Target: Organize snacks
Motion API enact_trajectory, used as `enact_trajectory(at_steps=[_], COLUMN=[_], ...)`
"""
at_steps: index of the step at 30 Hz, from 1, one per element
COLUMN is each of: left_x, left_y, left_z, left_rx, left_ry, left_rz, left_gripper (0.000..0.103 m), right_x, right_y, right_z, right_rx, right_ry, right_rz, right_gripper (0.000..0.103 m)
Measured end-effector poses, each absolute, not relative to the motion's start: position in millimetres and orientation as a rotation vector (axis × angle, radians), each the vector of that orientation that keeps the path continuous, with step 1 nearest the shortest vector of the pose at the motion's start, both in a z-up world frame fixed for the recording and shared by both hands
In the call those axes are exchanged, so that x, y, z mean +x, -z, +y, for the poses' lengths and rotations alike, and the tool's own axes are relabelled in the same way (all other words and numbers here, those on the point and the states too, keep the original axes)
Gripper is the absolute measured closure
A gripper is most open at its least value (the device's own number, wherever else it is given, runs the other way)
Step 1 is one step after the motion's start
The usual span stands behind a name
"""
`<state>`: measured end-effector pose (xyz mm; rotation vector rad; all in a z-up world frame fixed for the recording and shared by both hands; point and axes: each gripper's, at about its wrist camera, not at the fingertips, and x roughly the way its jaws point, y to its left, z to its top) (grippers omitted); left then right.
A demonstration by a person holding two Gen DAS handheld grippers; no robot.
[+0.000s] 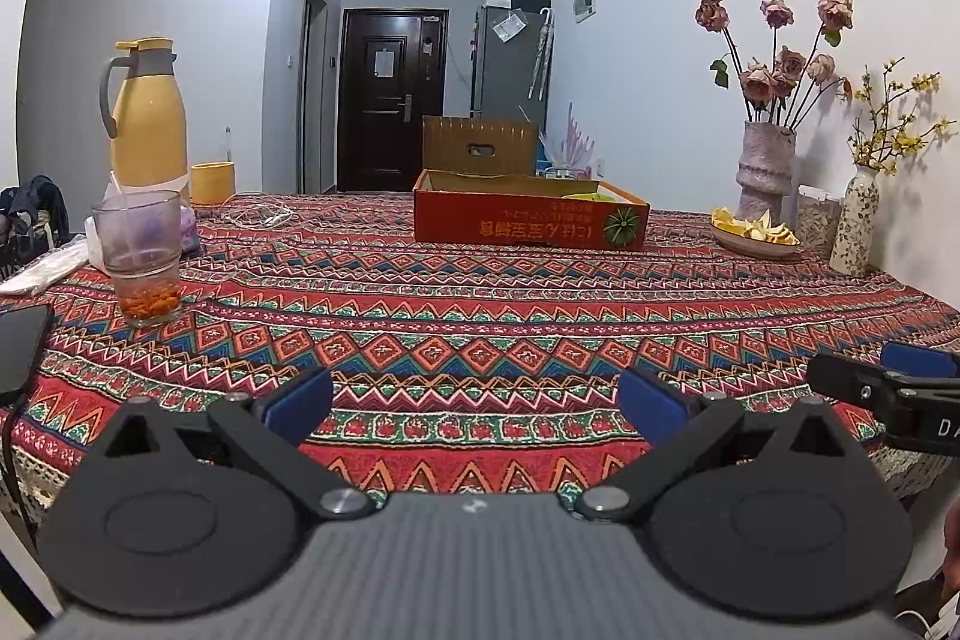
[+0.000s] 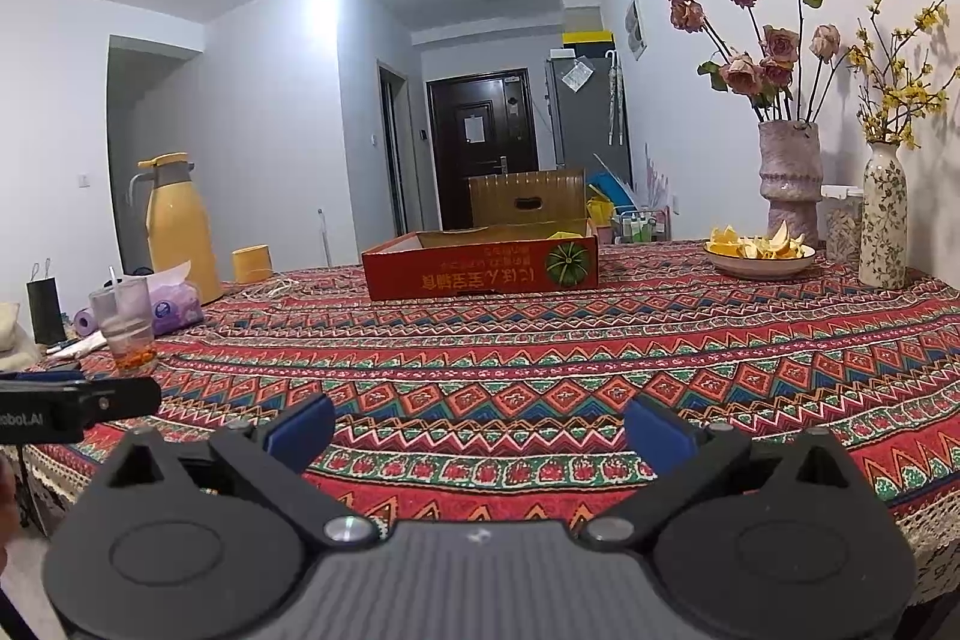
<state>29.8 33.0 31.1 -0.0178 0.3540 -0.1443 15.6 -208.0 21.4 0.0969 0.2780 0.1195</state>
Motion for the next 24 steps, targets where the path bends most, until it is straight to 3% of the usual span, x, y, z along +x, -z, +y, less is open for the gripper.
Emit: enact_trajectory(at_steps=[24], left_x=[27.2], left_y=[-30.8], left_z=[33.1], left_rx=[-0.008], left_ry=[0.164], left_rz=[0.355], left_gripper=[0.0], right_x=[16.8], right_y=[-18.6], right_z=[-207.2], right_rx=[0.083], right_ry=[-0.121], right_rz=[0.286], right_gripper=[0.0])
